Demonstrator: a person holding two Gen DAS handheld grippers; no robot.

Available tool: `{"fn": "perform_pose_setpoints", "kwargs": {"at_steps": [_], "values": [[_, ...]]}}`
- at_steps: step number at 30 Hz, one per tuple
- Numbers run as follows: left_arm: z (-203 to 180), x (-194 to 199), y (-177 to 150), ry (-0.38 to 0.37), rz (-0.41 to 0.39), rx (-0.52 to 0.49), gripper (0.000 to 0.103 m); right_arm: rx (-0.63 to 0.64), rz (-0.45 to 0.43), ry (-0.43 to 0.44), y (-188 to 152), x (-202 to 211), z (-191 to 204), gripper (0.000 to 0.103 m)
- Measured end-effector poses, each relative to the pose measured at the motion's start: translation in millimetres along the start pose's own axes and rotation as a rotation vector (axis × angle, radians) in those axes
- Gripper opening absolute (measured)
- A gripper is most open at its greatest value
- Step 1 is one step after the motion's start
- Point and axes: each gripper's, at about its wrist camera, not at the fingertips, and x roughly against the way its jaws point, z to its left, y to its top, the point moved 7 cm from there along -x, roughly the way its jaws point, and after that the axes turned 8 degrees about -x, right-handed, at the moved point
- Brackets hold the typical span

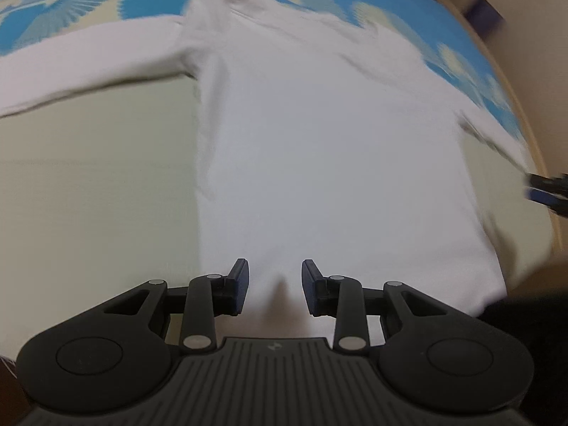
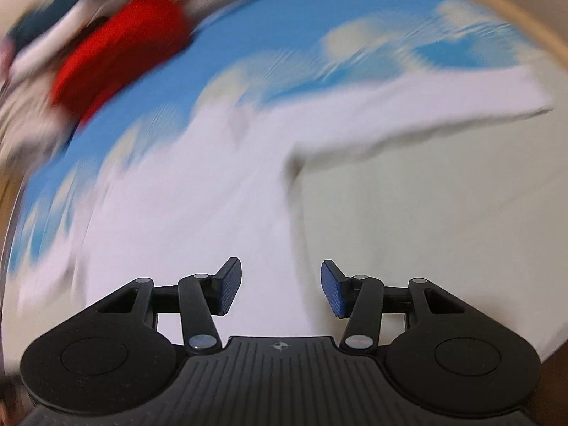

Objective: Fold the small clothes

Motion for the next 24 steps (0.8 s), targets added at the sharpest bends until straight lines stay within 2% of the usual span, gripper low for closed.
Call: {"fn": "perform_pose_setpoints", "kwargs": {"at_steps": [3,5,8,11,13,14,15,17,18,19,22,24], "values": [[-33,2,-25,-0.049,0.005,-0.146,0.036,0.147,0.129,0.035,-67,-18,30,0.051],[-56,1,-37,-0.08,-0.012,-0.233,0.036,0.294,0.2,0.042,-107,-29,53,0.051],[-88,-13,-56,-0.1,0.0,-0.376,0.036,0.523,0.226,0.095,-151,-34,88,0.051],[-110,-34,-70,-0.023,0.005,-0.544,0.036,0.717,0.215,0.142,-181,-39,109,0.051],[-110,-49,-76,0.076,0.0,-0.614,0.036,0.796,0.18,0.098,-186,-48,111,0.051],[-107,-55,-76,0.128,-0.001,-0.632,0.036,0.818,0.169,0.073,-187,-53,108,0.051],[-104,-60,-78,0.15,0.003,-0.641,0.036,0.834,0.165,0.05,-186,-59,106,0.051],[-99,-60,-79,0.142,-0.006,-0.65,0.034,0.852,0.183,0.019,-191,-70,99,0.051],[-96,-59,-77,0.142,-0.005,-0.638,0.021,0.86,0.192,0.011,-192,-73,97,0.052],[-92,-56,-76,0.133,0.001,-0.618,0.004,0.869,0.192,0.018,-192,-75,97,0.052],[-84,-38,-69,0.056,0.008,-0.543,0.001,0.852,0.203,0.019,-180,-73,97,0.051],[-83,-17,-67,-0.022,-0.005,-0.522,0.001,0.82,0.229,0.049,-176,-67,94,0.051]]}}
